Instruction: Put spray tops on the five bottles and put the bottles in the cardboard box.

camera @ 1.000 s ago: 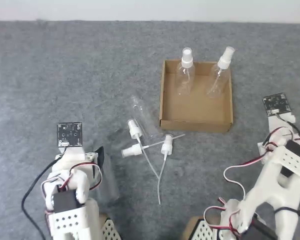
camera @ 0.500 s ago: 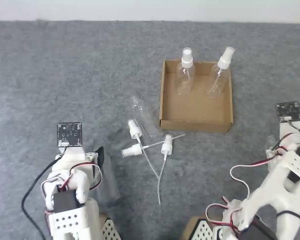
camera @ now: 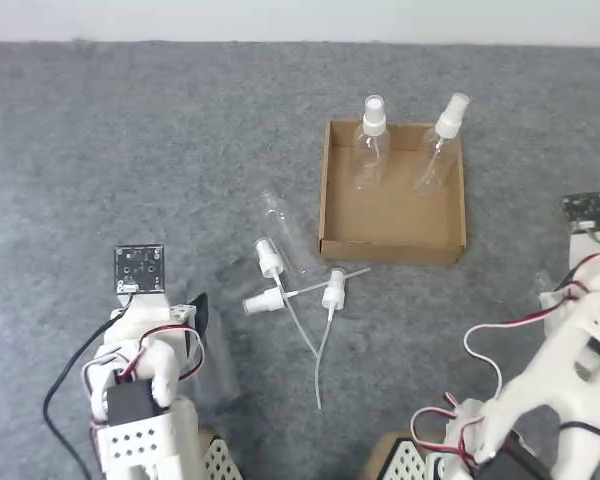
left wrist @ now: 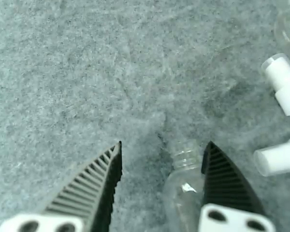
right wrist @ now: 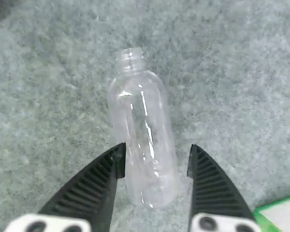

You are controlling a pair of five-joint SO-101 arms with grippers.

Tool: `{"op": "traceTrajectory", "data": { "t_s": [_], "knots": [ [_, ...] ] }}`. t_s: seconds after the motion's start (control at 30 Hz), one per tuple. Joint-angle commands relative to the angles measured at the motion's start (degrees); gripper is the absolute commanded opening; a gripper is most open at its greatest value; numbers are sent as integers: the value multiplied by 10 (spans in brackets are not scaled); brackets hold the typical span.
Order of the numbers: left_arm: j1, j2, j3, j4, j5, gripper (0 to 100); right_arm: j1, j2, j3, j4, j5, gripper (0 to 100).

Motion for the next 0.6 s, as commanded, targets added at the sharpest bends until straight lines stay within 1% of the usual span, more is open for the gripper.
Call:
{"op": "traceTrajectory", "data": {
  "t_s": [0.0,0.07,0.17,0.23,0.37,0.57],
  "knots": [
    [-4,-6,-3,3,-5,250,2,-20,-69,33,6,169],
    [-4,-6,-3,3,-5,250,2,-20,-68,24,7,169],
    [-4,-6,-3,3,-5,250,0,-19,-68,-21,5,169],
    [-4,-6,-3,3,-5,250,-23,-11,-67,-36,4,170],
    [-4,-6,-3,3,-5,250,-60,51,-69,-46,6,170],
    [-4,-6,-3,3,-5,250,-60,139,-84,-74,6,171]
  ]
}}
